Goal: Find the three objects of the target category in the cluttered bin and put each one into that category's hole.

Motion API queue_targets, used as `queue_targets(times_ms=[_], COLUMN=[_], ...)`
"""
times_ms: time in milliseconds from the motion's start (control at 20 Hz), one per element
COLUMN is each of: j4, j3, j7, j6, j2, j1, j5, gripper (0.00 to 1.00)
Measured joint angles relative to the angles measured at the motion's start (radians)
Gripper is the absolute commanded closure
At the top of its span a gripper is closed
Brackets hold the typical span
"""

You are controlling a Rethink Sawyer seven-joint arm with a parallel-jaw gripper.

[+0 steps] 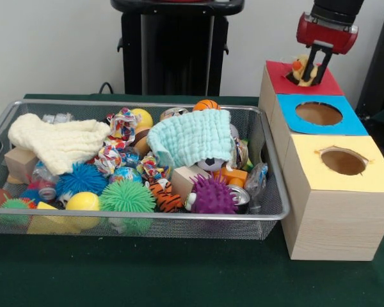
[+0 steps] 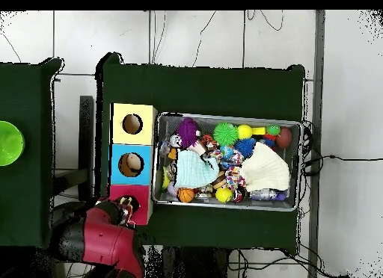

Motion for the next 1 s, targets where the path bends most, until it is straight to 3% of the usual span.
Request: queue_targets(times_ms=[750, 800, 1000], j4=[-0.003, -0.003, -0.003], j3=[-0.012, -0.012, -0.012], j7=[0.000, 0.000, 0.000], j6=[0.043, 0.043, 0.043], j2=[-0.048, -0.058, -0.063], j1=[-0.006, -0.012, -0.016], j5=[0.002, 0.001, 0.001], gripper=[1.00, 0.00, 0.00])
